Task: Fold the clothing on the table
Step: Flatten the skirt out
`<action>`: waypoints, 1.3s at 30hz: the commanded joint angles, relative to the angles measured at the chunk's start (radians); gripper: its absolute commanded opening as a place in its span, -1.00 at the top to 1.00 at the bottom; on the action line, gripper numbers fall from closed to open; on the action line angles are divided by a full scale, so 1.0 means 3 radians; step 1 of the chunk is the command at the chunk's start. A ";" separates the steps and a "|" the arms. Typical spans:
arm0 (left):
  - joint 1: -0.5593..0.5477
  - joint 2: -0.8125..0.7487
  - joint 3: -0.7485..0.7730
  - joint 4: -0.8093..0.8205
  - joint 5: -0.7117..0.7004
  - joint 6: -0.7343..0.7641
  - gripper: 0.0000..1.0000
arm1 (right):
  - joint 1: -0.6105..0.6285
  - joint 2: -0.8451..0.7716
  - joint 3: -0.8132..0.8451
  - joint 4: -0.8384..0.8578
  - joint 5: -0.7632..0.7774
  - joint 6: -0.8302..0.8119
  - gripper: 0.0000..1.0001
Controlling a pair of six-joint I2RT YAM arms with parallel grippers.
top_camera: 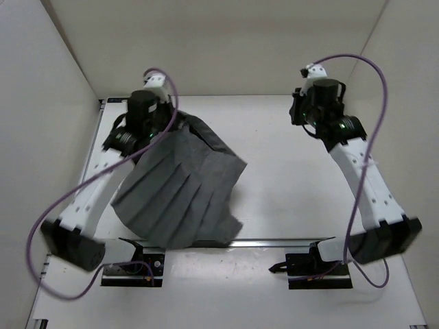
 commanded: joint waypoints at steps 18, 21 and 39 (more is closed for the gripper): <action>-0.0383 0.1099 0.2373 0.0343 0.0182 0.0209 1.00 | -0.0174 0.0507 -0.0217 0.0792 -0.0820 0.0221 -0.10; -0.0450 0.0475 0.1518 0.0513 0.0010 0.0143 1.00 | -0.0159 0.0278 -0.0586 0.0899 -0.0861 0.0277 -0.40; -0.0326 -0.0848 0.0703 -0.0127 -0.1740 0.0535 1.00 | -0.0230 -0.0664 -0.1497 0.0542 -0.0820 0.0303 -0.47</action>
